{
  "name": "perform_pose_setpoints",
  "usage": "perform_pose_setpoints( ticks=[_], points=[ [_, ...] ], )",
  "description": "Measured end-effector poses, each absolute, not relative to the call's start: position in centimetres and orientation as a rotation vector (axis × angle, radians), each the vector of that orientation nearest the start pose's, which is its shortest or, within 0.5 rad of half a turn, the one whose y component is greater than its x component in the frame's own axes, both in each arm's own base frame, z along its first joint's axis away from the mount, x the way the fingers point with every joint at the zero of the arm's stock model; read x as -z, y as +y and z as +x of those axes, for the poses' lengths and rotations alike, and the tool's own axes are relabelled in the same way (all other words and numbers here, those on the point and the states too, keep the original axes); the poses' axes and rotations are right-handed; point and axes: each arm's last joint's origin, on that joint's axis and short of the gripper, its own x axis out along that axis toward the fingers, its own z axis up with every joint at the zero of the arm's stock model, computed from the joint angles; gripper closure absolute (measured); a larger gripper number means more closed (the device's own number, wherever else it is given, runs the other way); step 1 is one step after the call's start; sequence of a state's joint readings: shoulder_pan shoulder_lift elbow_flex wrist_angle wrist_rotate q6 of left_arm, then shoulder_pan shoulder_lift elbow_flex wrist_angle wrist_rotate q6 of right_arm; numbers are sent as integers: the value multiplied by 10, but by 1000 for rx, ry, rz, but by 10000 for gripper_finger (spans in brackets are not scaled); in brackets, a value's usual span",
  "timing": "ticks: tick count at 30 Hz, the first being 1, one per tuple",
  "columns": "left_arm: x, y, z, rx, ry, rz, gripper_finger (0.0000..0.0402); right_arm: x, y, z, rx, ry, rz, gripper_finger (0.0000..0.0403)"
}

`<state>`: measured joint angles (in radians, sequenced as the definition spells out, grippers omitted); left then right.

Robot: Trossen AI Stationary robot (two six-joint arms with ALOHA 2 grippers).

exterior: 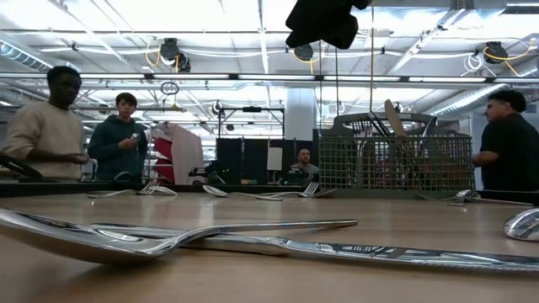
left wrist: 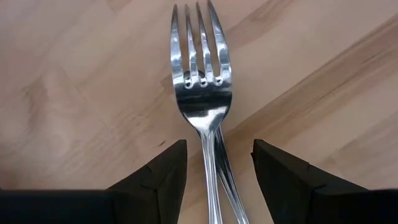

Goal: Sort silverware
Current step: Put the silver fork into the gray utensil holder

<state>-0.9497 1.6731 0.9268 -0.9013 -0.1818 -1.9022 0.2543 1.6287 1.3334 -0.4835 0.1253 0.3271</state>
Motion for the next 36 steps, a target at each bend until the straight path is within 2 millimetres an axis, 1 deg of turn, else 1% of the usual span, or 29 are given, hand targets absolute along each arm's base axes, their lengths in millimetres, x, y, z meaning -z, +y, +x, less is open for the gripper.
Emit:
perform_pose_setpoints(
  ticks=[6, 9, 14, 21, 23, 27, 30, 36],
  points=[
    [-143, -209, 156, -809, 1273, -625, 212, -285, 86, 345, 4, 777, 163, 270],
    [-143, -209, 156, -809, 1273, -625, 228, -285, 86, 345, 5, 783, 162, 270],
    [-143, -209, 156, -809, 1273, -626, 278, -285, 86, 345, 5, 784, 161, 270],
    [-144, -209, 156, -809, 1273, -626, 370, -285, 86, 345, 5, 783, 161, 270],
    [-144, -209, 156, -809, 1273, -625, 389, -285, 86, 345, 5, 783, 162, 270],
    [-144, -209, 156, -812, 1274, -623, 388, -285, 86, 345, 3, 783, 158, 271],
    [-148, -209, 156, -813, 1273, -623, 390, -285, 86, 345, 2, 783, 155, 270],
    [-174, -205, 154, -797, 1236, -630, 396, -284, 86, 344, 4, 792, 153, 270]
  ],
)
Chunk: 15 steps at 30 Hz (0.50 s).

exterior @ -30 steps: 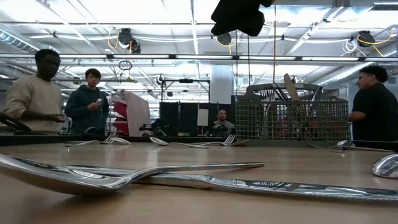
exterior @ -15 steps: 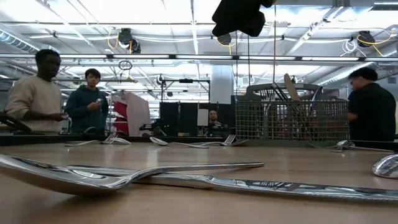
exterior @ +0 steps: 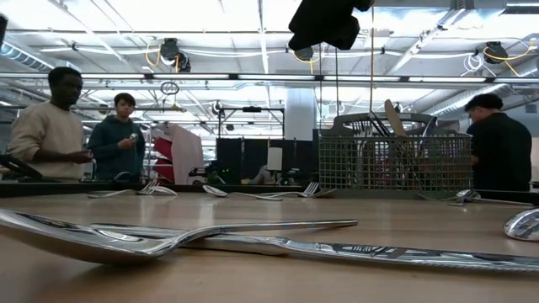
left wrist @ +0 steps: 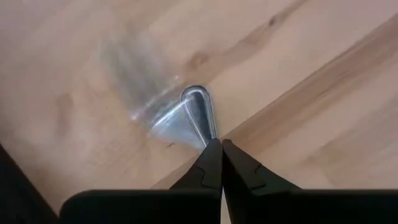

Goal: Sort silverware
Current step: Put the silver fork into the gray utensil holder

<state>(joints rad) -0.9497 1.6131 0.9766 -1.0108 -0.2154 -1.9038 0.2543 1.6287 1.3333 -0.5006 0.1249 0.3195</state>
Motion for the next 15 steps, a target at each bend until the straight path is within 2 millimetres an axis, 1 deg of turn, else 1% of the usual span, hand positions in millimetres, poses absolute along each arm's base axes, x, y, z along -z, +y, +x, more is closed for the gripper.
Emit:
perform_pose_setpoints(
  ticks=[8, 11, 15],
  points=[
    [-211, -191, 151, -704, 1021, -705, 396, -285, 81, 346, -55, 798, 187, 270],
    [-217, -189, 150, -667, 1012, -716, 396, -285, 78, 347, -43, 798, 199, 271],
    [-215, -198, 152, -481, 1106, -573, 393, -285, 78, 347, -51, 800, 206, 271]
  ],
)
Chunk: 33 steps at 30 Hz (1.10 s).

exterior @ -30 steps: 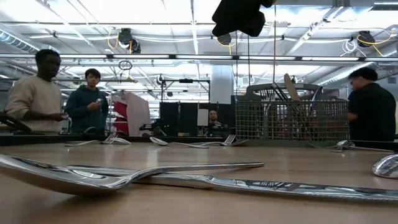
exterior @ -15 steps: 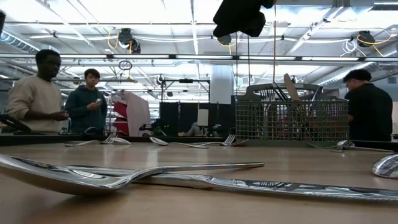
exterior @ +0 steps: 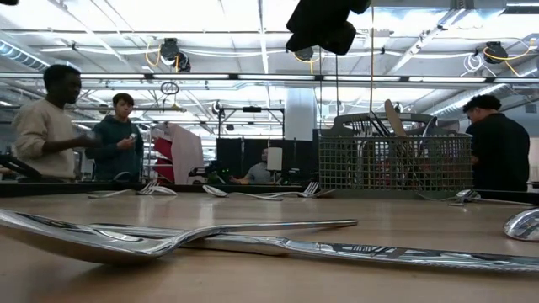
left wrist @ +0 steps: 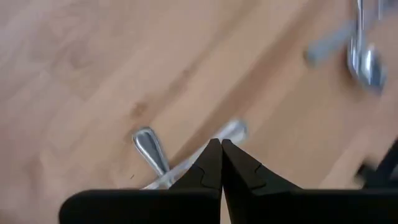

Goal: Sort silverware
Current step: Put the silver fork into the gray utensil holder

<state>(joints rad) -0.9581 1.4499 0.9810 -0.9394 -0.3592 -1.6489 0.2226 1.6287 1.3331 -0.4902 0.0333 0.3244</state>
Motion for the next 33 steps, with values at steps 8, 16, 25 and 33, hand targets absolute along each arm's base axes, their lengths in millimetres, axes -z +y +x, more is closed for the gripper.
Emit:
perform_pose_setpoints(
  ticks=[8, 16, 25, 33],
  points=[
    [-191, -207, 157, -280, 1275, -186, 341, -285, 78, 347, -60, 802, 210, 271],
    [-161, -209, 154, -222, 1490, -24, 248, -285, 78, 347, -58, 803, 220, 271],
    [-159, -205, 151, -136, 1527, 130, 236, -285, 78, 347, -55, 805, 232, 271],
    [-151, -201, 149, -77, 1555, 192, 236, -284, 78, 346, -54, 812, 231, 271]
  ],
)
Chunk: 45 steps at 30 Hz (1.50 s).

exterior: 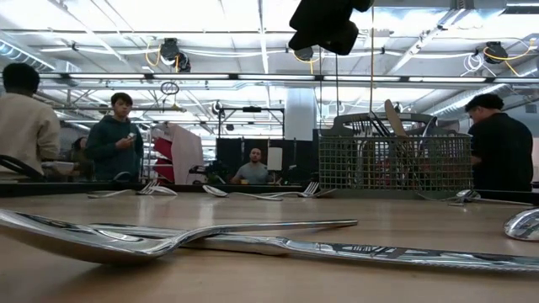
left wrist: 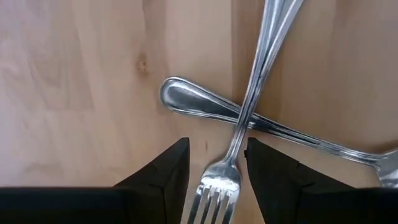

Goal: Sort silverware
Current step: Put the silver fork into the gray utensil holder

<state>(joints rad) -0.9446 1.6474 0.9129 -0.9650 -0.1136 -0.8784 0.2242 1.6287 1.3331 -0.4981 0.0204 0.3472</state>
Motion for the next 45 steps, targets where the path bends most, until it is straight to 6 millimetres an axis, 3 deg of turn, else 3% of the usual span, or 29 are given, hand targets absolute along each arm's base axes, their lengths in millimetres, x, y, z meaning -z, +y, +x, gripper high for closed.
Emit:
perform_pose_setpoints(
  ticks=[10, 23, 29, 39, 45],
  points=[
    [-141, -201, 149, -5, 1555, 145, 244, -284, 78, 346, -50, 813, 238, 271],
    [-140, -201, 149, -14, 1555, 122, 386, -284, 78, 346, -47, 813, 245, 271],
    [-141, -202, 149, -47, 1552, 100, 384, -284, 79, 346, -45, 813, 255, 271],
    [-166, -211, 156, -46, 1564, 99, 393, -284, 81, 346, -49, 814, 253, 271],
    [-198, -217, 163, -13, 1412, 54, 393, -284, 81, 346, -56, 813, 238, 271]
  ],
)
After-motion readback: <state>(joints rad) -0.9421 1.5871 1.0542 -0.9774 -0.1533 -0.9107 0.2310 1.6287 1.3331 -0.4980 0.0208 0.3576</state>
